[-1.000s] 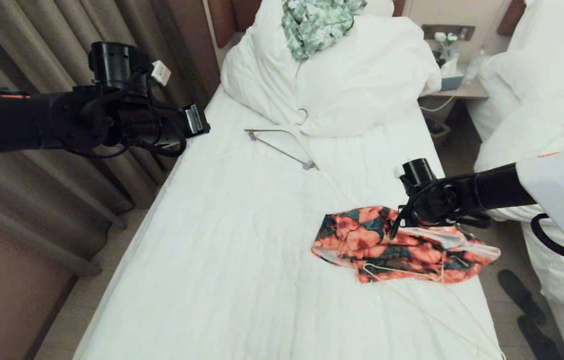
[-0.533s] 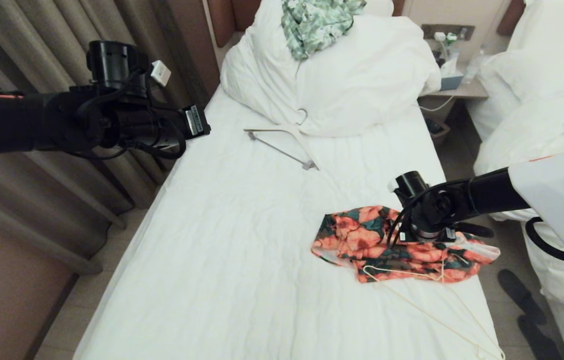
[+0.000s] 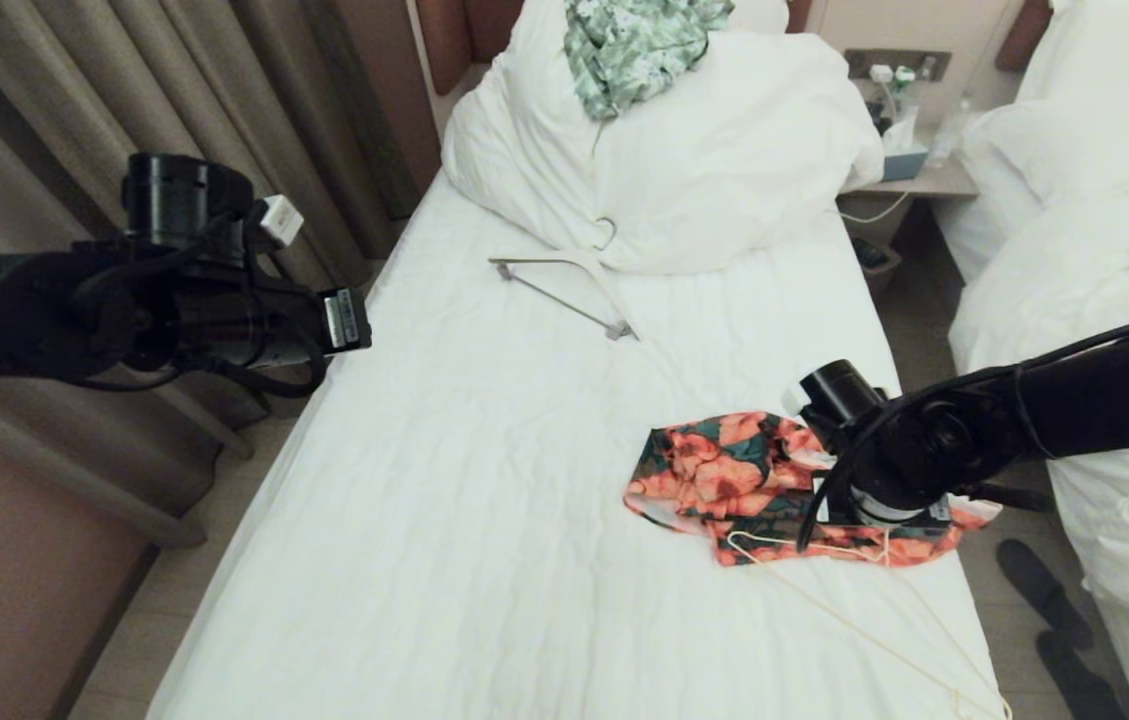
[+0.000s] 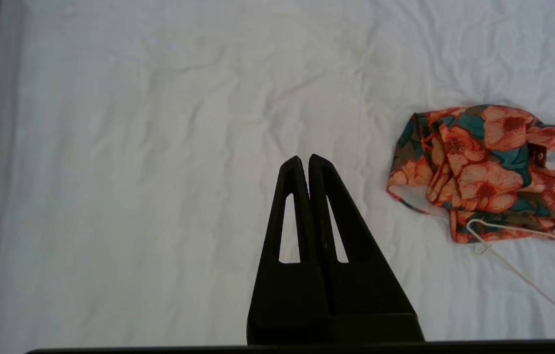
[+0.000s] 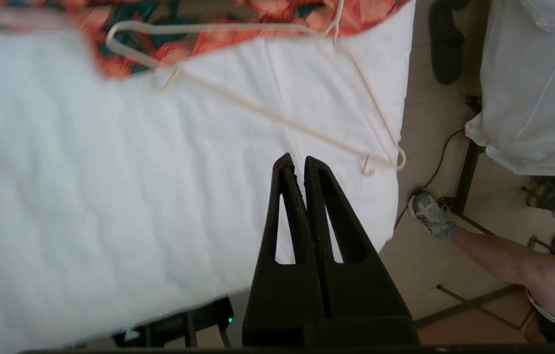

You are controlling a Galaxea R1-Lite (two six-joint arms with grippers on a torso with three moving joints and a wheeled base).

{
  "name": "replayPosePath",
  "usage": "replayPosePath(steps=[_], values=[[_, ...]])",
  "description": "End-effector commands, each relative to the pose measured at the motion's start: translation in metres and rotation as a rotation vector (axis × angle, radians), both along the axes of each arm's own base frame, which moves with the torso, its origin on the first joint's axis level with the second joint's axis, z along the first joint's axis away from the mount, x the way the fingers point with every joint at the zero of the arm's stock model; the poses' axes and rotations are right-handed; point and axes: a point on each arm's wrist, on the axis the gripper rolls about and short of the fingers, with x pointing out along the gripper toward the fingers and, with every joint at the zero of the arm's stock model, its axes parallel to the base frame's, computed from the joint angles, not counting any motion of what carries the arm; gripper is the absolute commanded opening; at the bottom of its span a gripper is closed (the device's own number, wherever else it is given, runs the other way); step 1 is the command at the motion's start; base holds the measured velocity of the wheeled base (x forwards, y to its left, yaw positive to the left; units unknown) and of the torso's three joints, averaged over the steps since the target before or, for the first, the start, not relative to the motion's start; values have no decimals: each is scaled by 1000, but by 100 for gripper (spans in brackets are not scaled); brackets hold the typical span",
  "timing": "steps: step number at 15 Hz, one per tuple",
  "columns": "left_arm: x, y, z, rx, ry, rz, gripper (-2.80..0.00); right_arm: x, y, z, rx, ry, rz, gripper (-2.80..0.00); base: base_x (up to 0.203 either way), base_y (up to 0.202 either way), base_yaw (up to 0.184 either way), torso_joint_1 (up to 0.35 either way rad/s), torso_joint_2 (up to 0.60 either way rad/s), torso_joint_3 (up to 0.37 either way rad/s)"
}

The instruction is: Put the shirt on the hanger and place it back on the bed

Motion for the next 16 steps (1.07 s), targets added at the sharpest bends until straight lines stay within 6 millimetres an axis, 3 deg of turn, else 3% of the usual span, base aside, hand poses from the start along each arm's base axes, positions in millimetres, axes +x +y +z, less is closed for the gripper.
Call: replayPosePath(steps=[1,5,10,12,16], values=[[-51,18,16,-3,-73,38,-280,-35,-3,34,35,-68,27,-280,0,0,0,0,0,0],[-125,42,31,4,-199,121,-280,-119,-30,83,118,-215,46,-280,0,0,0,0,0,0],[-235,52,37,-16,-421,163,-280,-229,-93,126,258,-486,73,-280,0,0,0,0,0,0],[-279,54,35,-24,-534,190,-280,-269,-120,129,292,-571,54,-280,0,0,0,0,0,0],[-346,56,12,-22,-588,212,-280,-324,-153,115,252,-640,-44,-280,0,0,0,0,0,0]])
